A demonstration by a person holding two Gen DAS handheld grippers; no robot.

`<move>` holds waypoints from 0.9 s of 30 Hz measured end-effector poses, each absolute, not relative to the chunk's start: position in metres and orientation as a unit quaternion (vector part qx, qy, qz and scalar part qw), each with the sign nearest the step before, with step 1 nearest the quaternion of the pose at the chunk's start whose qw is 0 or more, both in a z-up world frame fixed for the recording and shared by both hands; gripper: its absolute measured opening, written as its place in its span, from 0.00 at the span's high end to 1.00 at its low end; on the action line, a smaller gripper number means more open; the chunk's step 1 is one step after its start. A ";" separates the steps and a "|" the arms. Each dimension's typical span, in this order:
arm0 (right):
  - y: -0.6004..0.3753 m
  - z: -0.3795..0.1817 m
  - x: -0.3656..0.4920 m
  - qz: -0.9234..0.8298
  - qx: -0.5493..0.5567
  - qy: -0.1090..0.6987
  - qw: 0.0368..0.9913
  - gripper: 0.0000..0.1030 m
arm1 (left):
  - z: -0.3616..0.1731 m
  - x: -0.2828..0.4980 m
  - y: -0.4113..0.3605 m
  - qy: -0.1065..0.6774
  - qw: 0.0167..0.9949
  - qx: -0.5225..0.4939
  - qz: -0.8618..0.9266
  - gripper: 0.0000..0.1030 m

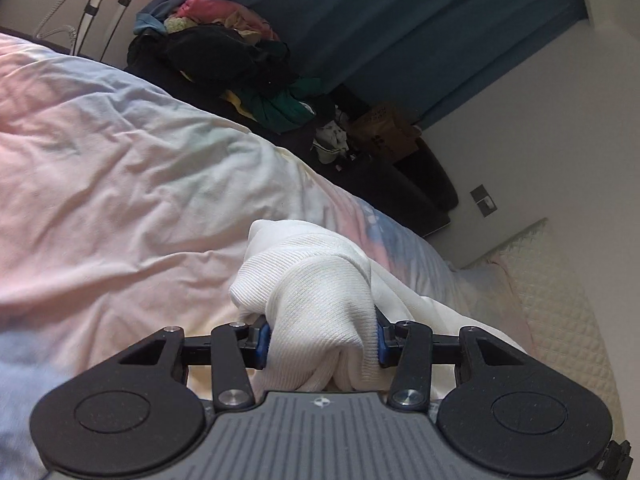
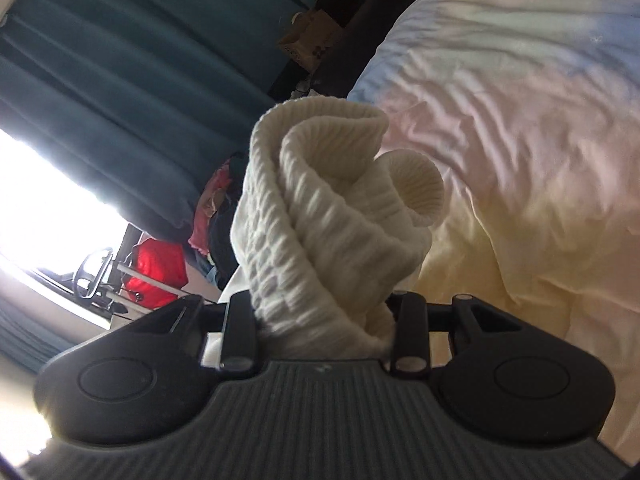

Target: Fold clothes

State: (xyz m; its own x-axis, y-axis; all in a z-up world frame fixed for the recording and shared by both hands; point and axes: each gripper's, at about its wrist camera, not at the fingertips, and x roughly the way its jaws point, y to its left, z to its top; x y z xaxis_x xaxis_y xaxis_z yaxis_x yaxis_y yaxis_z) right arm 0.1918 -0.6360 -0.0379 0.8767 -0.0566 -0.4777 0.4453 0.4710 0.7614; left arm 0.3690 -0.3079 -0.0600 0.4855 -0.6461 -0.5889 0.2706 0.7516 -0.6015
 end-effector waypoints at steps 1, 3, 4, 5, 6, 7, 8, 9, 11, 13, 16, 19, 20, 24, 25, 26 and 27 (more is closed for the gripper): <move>-0.639 -0.050 0.196 -0.152 0.491 0.196 0.835 0.63 | -0.065 0.381 -0.321 0.429 0.834 -0.211 -0.277 0.54; -0.639 -0.083 0.196 -0.156 0.499 0.190 0.831 0.62 | -0.075 0.404 -0.349 0.434 0.834 -0.193 -0.280 0.53; -0.637 -0.100 0.194 -0.156 0.505 0.186 0.828 0.62 | -0.080 0.416 -0.362 0.437 0.834 -0.184 -0.282 0.52; -0.631 -0.117 0.189 -0.157 0.508 0.181 0.827 0.62 | -0.091 0.420 -0.365 0.440 0.835 -0.174 -0.283 0.51; -0.625 -0.134 0.183 -0.158 0.511 0.177 0.826 0.60 | -0.104 0.419 -0.362 0.439 0.835 -0.163 -0.287 0.48; -0.617 -0.148 0.175 -0.163 0.506 0.171 0.829 0.59 | -0.113 0.415 -0.358 0.432 0.839 -0.150 -0.297 0.47; -0.610 -0.161 0.168 -0.168 0.503 0.165 0.832 0.58 | -0.119 0.410 -0.355 0.421 0.842 -0.136 -0.308 0.46; -0.605 -0.174 0.161 -0.170 0.510 0.160 0.828 0.55 | -0.126 0.406 -0.351 0.410 0.846 -0.121 -0.319 0.43; -0.598 -0.193 0.149 -0.174 0.531 0.147 0.816 0.49 | -0.135 0.396 -0.345 0.387 0.852 -0.097 -0.338 0.41; -0.596 -0.200 0.140 -0.176 0.551 0.143 0.803 0.49 | -0.129 0.383 -0.340 0.376 0.858 -0.084 -0.339 0.33; -0.594 -0.186 0.131 -0.185 0.559 0.173 0.789 0.46 | -0.108 0.363 -0.332 0.367 0.870 -0.062 -0.323 0.19; -0.584 -0.158 0.119 -0.203 0.542 0.221 0.785 0.46 | -0.069 0.330 -0.316 0.344 0.880 -0.044 -0.323 0.14; -0.580 -0.147 0.114 -0.206 0.539 0.232 0.783 0.46 | -0.056 0.319 -0.311 0.336 0.884 -0.038 -0.323 0.13; -0.556 -0.089 0.084 -0.221 0.493 0.229 0.810 0.46 | -0.004 0.275 -0.291 0.305 0.896 -0.013 -0.323 0.02; -0.550 -0.074 0.074 -0.215 0.479 0.220 0.822 0.46 | 0.009 0.264 -0.286 0.297 0.899 -0.007 -0.323 0.00; -0.543 -0.059 0.065 -0.207 0.463 0.214 0.835 0.46 | 0.022 0.253 -0.281 0.289 0.901 -0.001 -0.323 0.00; -0.535 -0.045 0.056 -0.200 0.446 0.208 0.847 0.46 | 0.032 0.238 -0.274 0.281 0.904 -0.002 -0.322 0.00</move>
